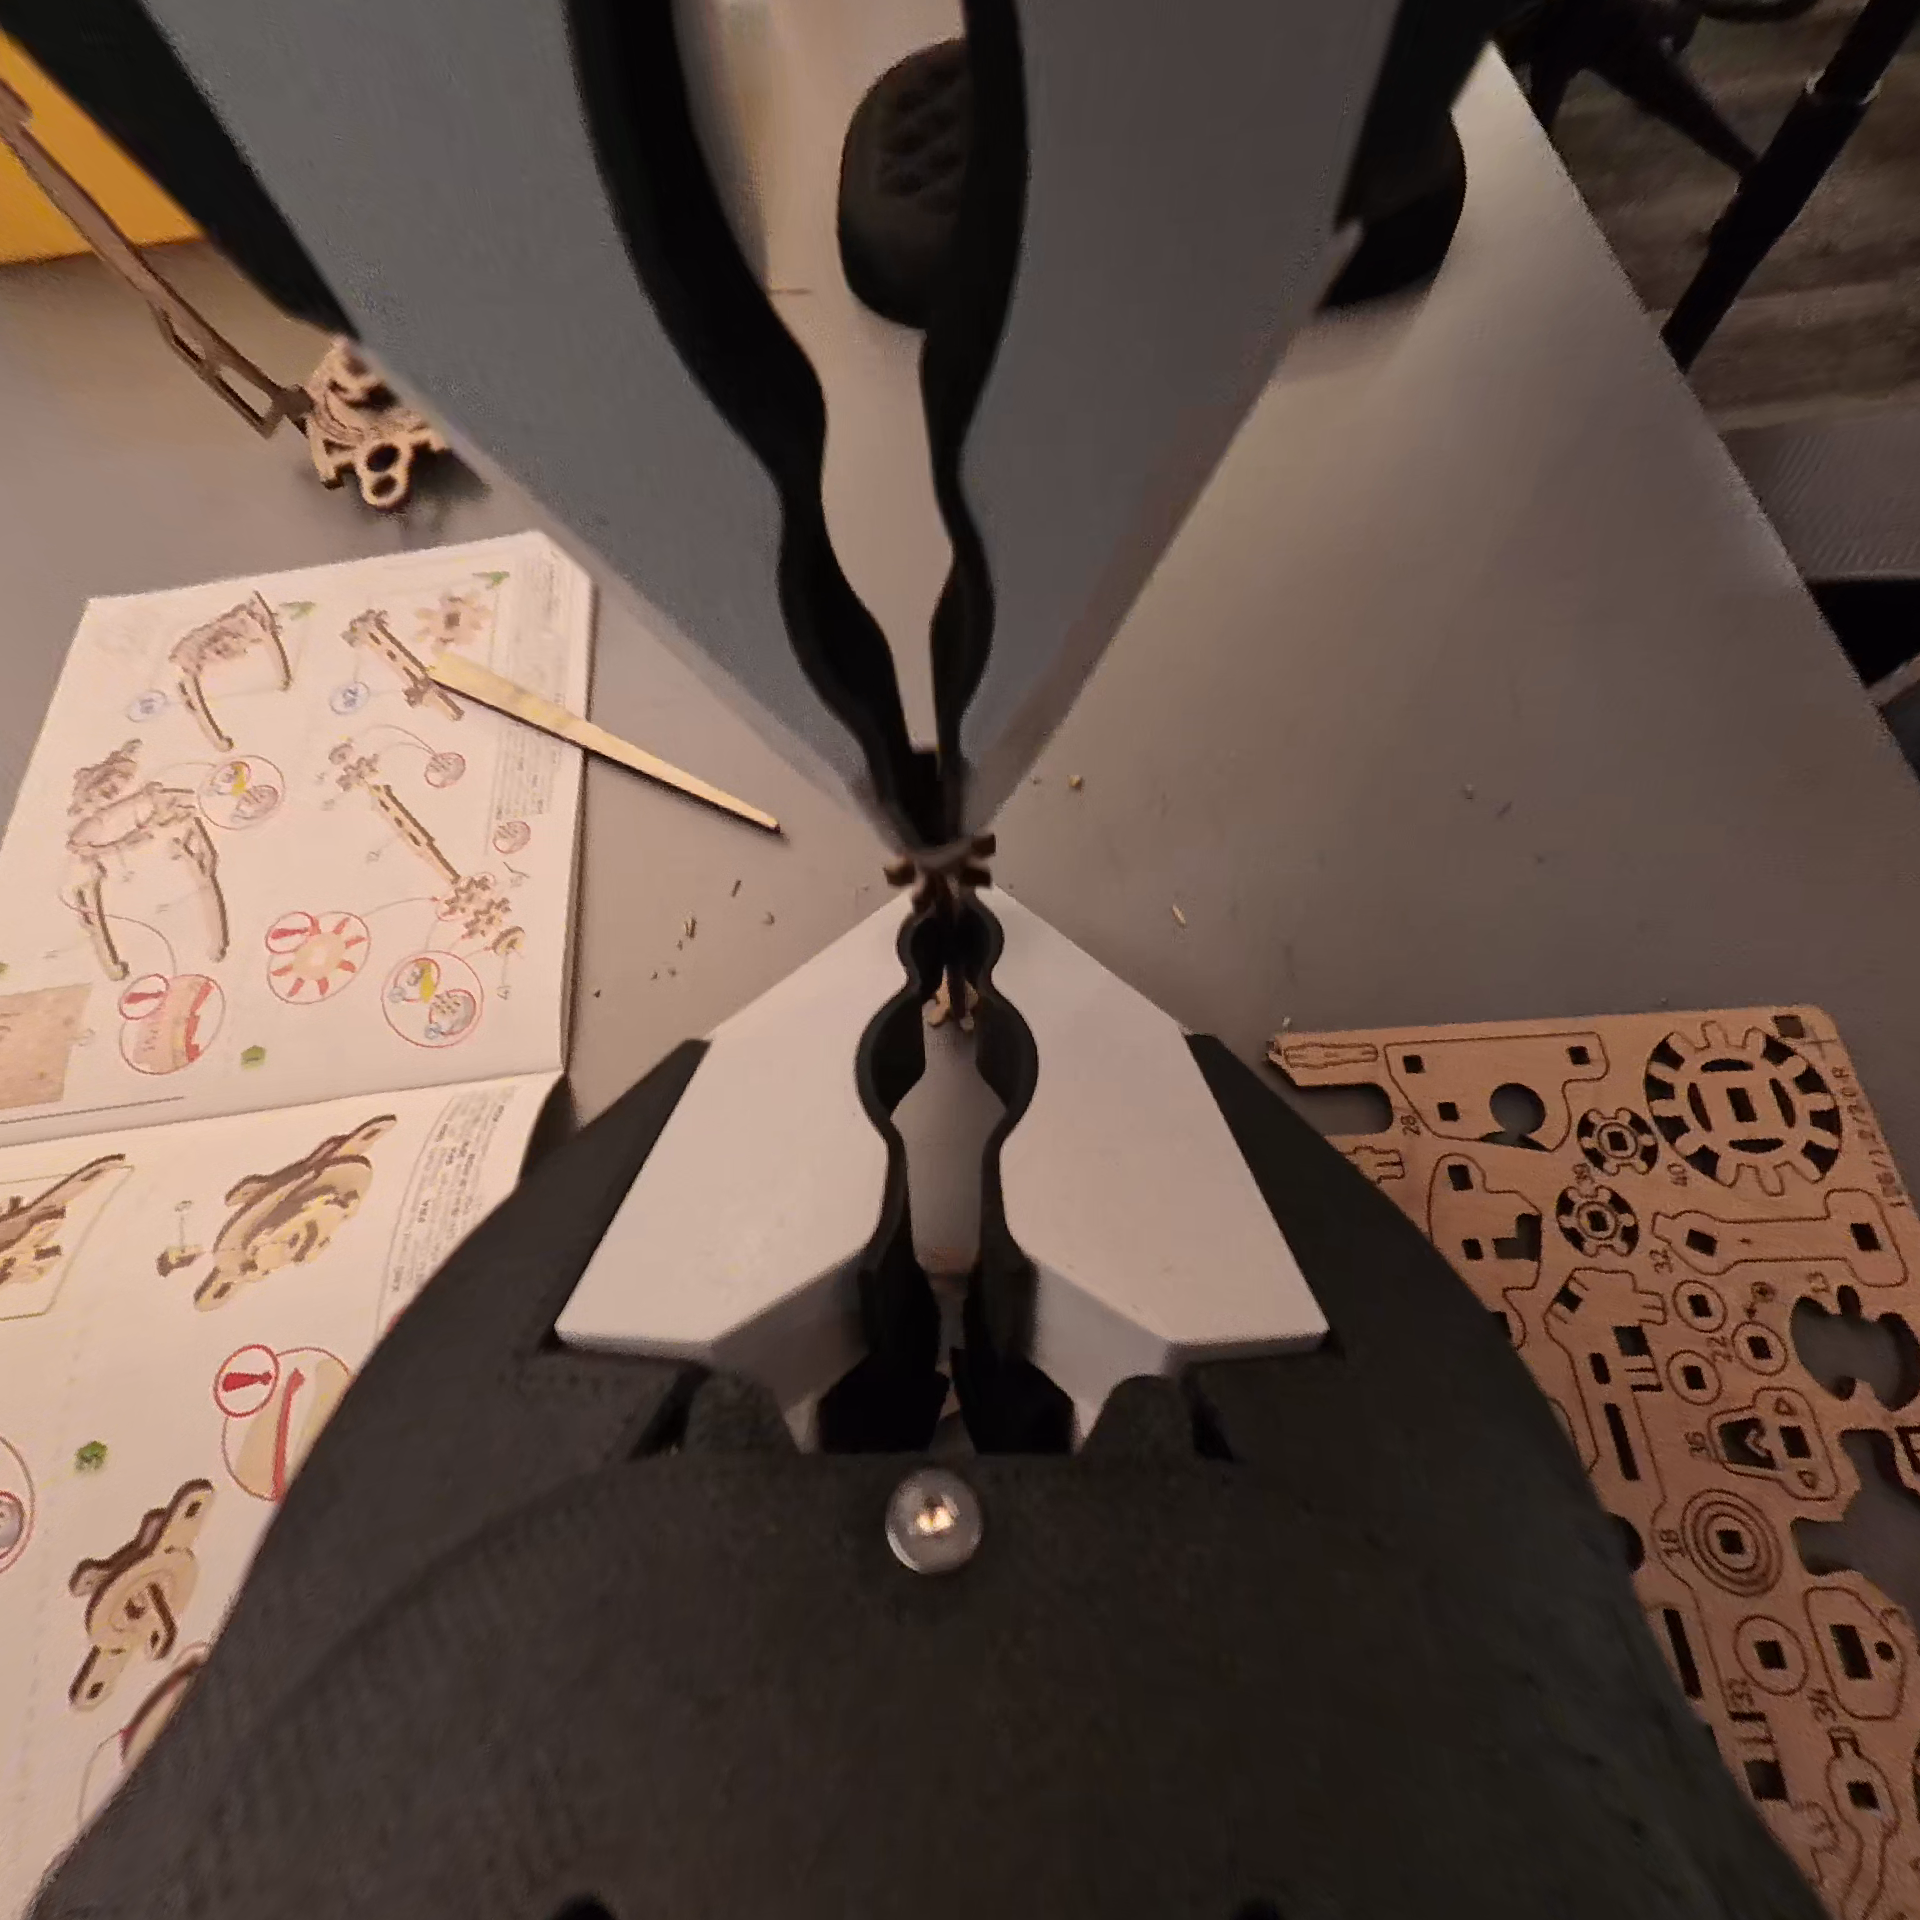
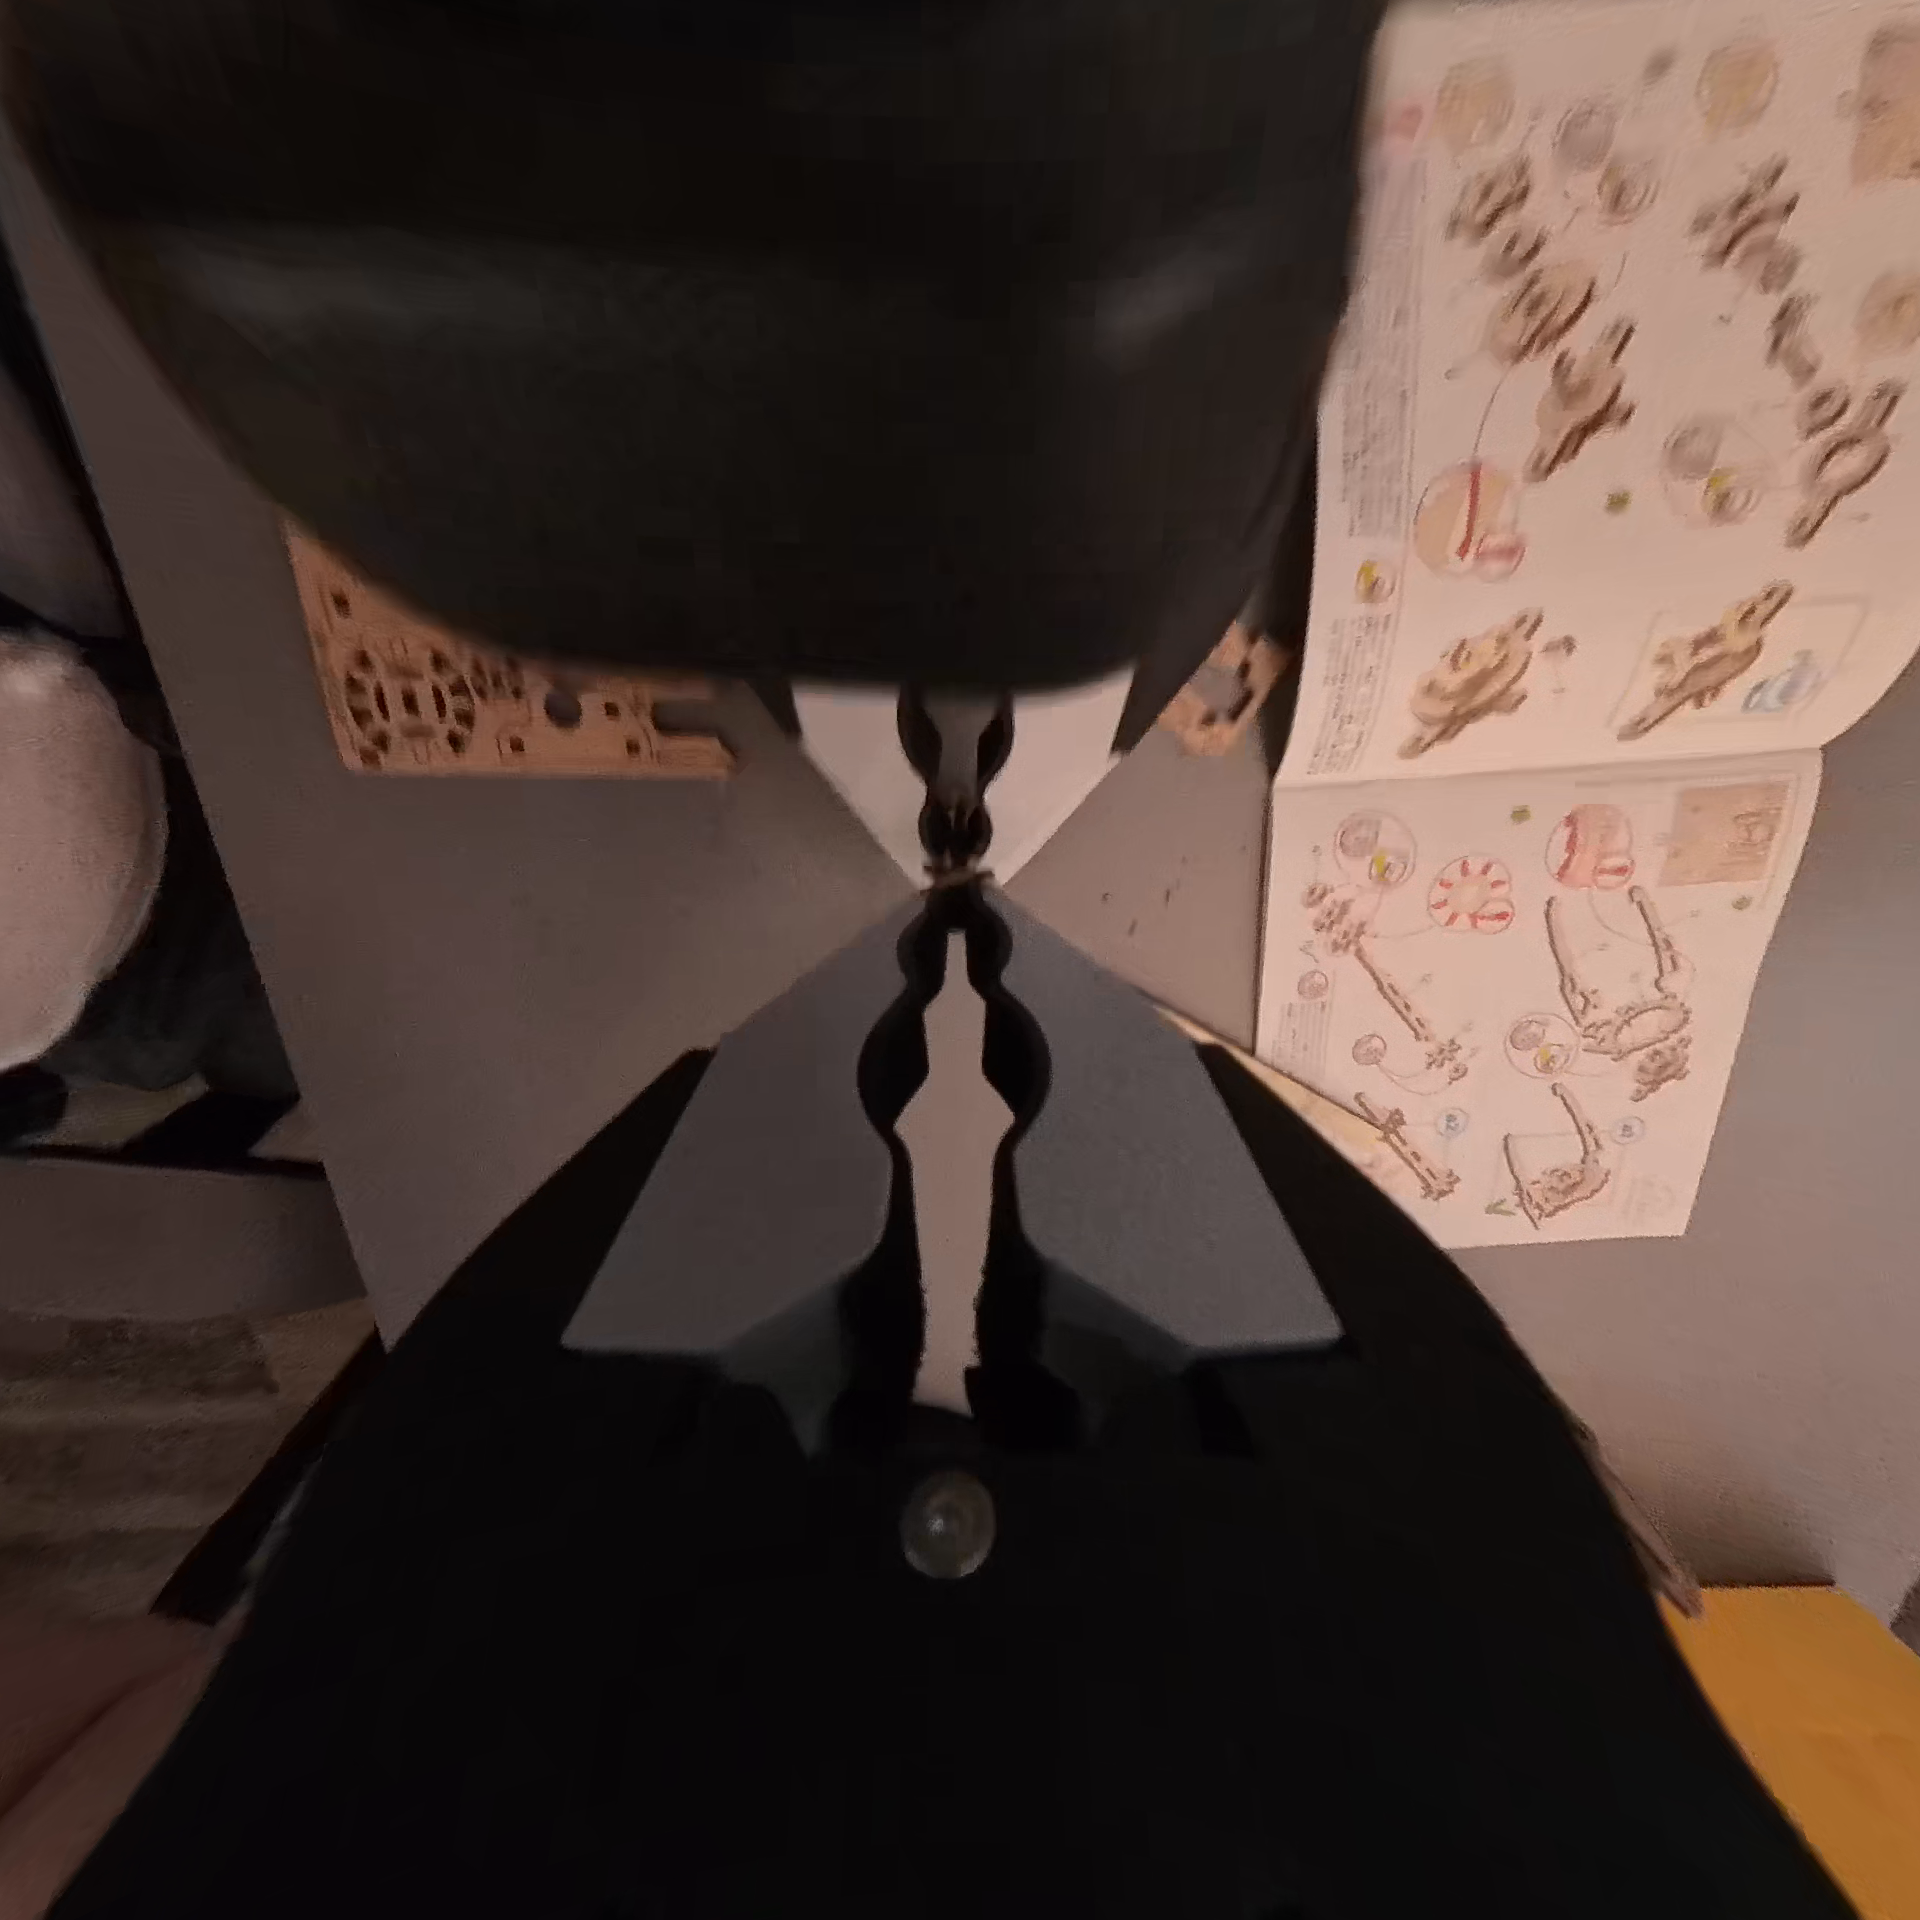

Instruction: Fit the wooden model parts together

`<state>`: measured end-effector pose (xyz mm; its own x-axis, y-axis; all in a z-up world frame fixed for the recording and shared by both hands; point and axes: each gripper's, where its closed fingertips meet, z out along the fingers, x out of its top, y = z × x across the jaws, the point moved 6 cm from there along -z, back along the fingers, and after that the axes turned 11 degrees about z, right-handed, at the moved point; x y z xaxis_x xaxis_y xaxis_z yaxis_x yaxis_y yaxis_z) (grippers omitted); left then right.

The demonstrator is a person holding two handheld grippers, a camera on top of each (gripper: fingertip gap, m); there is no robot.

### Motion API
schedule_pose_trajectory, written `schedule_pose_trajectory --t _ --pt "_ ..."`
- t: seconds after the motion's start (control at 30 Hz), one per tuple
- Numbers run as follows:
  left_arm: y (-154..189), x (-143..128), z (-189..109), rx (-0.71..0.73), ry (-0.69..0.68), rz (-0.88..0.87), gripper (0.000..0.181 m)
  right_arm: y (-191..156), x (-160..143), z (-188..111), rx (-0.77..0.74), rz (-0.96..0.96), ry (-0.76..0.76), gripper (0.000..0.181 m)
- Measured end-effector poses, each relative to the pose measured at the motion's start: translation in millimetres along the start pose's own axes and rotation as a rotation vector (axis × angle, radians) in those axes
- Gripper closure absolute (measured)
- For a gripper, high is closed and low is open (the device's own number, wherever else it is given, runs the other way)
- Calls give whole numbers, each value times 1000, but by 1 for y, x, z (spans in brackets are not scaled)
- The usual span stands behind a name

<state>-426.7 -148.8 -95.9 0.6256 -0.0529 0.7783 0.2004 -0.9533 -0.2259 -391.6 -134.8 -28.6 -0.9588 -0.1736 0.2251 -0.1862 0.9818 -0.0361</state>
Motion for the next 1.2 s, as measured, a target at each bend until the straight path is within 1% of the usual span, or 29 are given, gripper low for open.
schedule_pose_trajectory --t 0.07,0.1,0.17,0.27,0.33,0.37,0.43,0.5,0.6,0.67,0.77,0.83,0.87,0.93,1.03,1.07,1.2 --pt "-1 2 -1 8 20 -8 181 1 0 -3 -11 -1 -39 179" --pt "-2 2 -2 11 26 -12 181 1 1 -6 -19 -12 -24 179" --pt "0 -2 -1 -16 -11 -21 181 1 5 1 20 -1 -14 180" --pt "1 -2 0 -11 -8 -10 181 2 4 0 29 2 -29 179" --pt "1 -2 -1 -15 -8 -13 181 2 8 1 54 17 16 179" --pt "1 -2 -1 -18 -8 -20 181 3 8 1 60 30 12 179" --pt "1 -3 -1 -21 -9 -16 181 2 6 0 43 18 -21 179" --pt "1 -3 -2 -18 -9 -14 181 1 8 1 30 -11 -5 179" --pt "0 -2 -1 -13 1 -17 181 2 5 -2 16 7 -55 179" --pt "0 -2 -2 -17 -1 -21 181 -1 9 -2 -2 -28 -11 179" --pt "0 -1 -2 -32 8 -44 181 2 6 -3 -2 5 -56 179" --pt "-1 -2 -2 -42 5 -62 181 0 9 -3 -9 -19 -18 178" --pt "0 -3 -1 -48 -9 -67 181 0 7 0 -12 -31 -31 176" --pt "0 -3 0 -55 -9 -79 181 4 4 -1 -4 4 -53 178" --pt "1 -1 0 -93 6 -107 181 5 0 -3 20 16 -49 178" --pt "1 -1 0 -100 10 -115 181 7 -2 -4 23 17 -46 175" --pt "0 0 -3 -115 43 -141 181 18 -1 -14 155 94 36 172"
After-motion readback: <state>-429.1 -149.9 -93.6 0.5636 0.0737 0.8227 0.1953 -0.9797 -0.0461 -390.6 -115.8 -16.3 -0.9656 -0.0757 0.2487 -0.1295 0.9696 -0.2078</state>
